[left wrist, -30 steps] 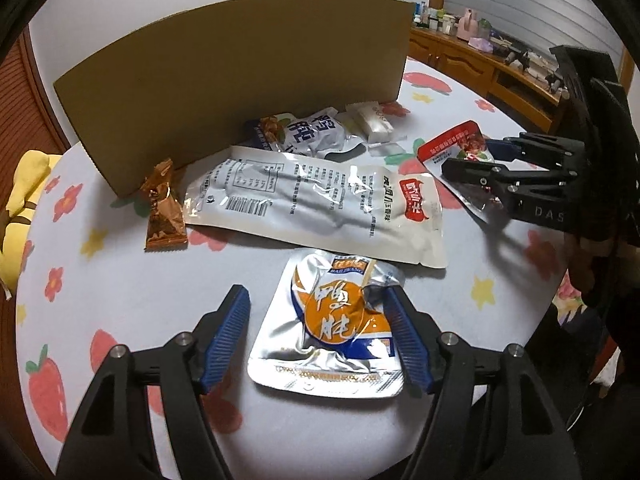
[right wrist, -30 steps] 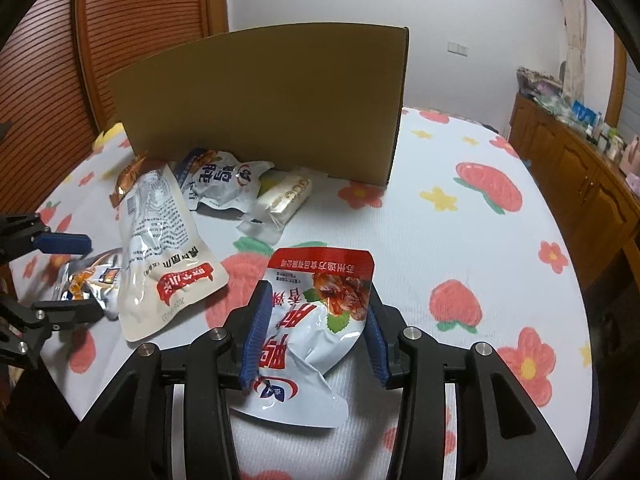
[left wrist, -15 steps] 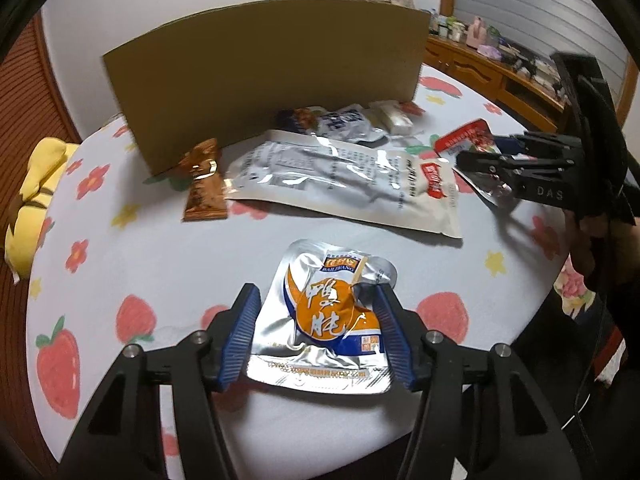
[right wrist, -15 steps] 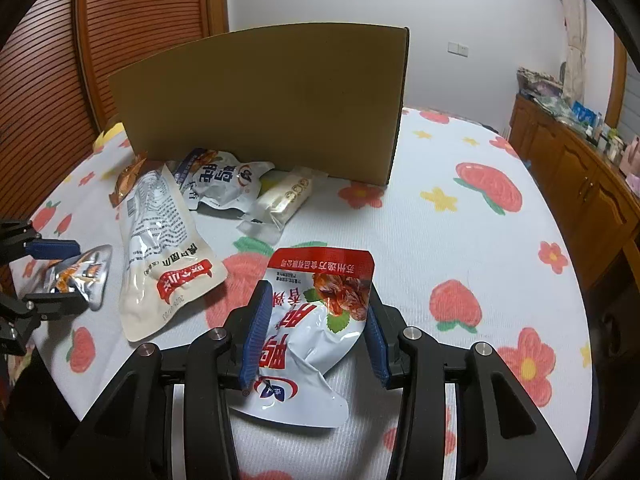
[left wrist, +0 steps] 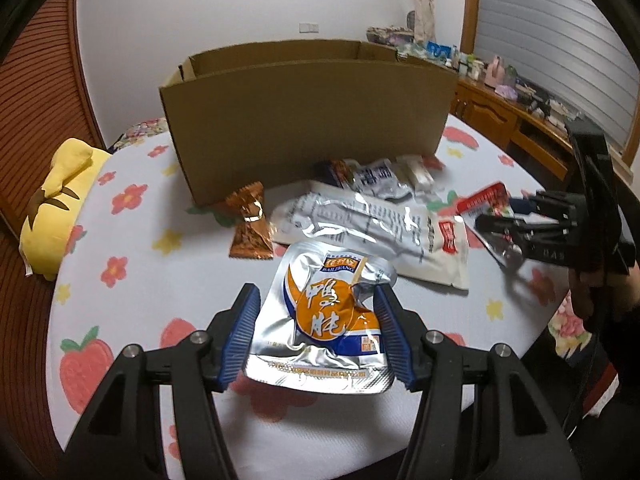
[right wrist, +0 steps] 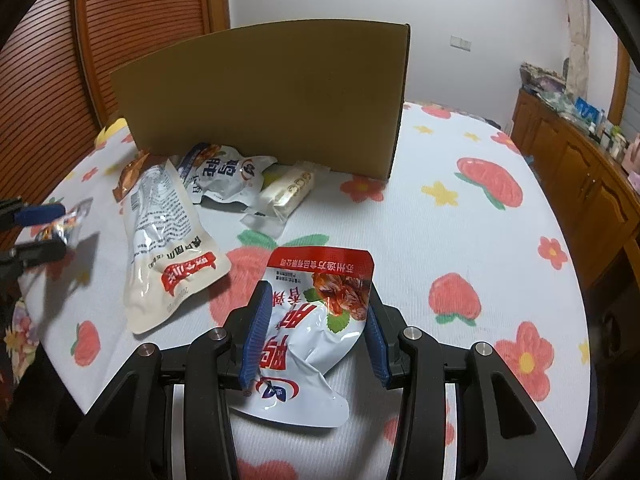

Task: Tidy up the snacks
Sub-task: 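Grasp the silver-orange pouch with left gripper while right gripper grasps red-white pouch, then lift both pouches over the box and open both grippers to drop them, then move both open grippers back to the remaining snacks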

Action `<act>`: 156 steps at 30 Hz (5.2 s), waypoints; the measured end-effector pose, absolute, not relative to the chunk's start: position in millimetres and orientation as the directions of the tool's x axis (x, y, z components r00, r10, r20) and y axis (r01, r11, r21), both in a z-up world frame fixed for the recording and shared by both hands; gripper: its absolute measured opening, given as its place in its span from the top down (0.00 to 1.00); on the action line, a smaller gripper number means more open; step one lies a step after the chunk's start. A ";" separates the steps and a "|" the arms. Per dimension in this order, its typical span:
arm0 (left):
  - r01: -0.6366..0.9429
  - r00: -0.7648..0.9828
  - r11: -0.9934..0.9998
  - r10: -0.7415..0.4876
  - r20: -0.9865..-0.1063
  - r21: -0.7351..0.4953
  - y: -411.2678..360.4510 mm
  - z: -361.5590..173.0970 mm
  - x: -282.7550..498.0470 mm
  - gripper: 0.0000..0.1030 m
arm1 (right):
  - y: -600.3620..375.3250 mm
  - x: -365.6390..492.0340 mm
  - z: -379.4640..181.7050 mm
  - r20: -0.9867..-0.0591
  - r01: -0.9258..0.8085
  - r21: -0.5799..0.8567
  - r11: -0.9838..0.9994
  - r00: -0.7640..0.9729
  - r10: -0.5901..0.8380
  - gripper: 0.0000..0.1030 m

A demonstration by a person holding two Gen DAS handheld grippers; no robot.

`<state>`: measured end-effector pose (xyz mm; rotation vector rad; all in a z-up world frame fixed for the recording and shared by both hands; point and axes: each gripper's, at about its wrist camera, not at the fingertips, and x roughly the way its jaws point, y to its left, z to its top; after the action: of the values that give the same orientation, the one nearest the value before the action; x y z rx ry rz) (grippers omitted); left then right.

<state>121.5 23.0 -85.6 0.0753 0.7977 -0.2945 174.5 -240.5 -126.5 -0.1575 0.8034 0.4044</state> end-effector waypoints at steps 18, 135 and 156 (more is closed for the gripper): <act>0.294 0.696 0.955 -0.241 -0.677 -0.038 13.6 -65.4 126.0 0.43 | -238.1 164.7 -94.0 -0.675 -0.427 0.087 0.900 0.640 0.369 0.97; 0.265 0.768 0.964 -0.198 -0.609 0.021 7.8 6.8 242.5 0.32 | -216.2 237.5 2.6 -0.560 -0.521 0.024 0.853 0.700 0.443 0.49; 0.217 0.687 0.975 -0.180 -0.704 -0.038 45.3 -91.0 203.2 0.40 | -171.6 178.6 -76.2 -0.655 -0.564 0.054 0.824 0.603 0.455 0.38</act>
<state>203.2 45.3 -91.0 0.0498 0.7828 -0.2228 178.6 -171.6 -76.2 -0.1648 0.7095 0.5930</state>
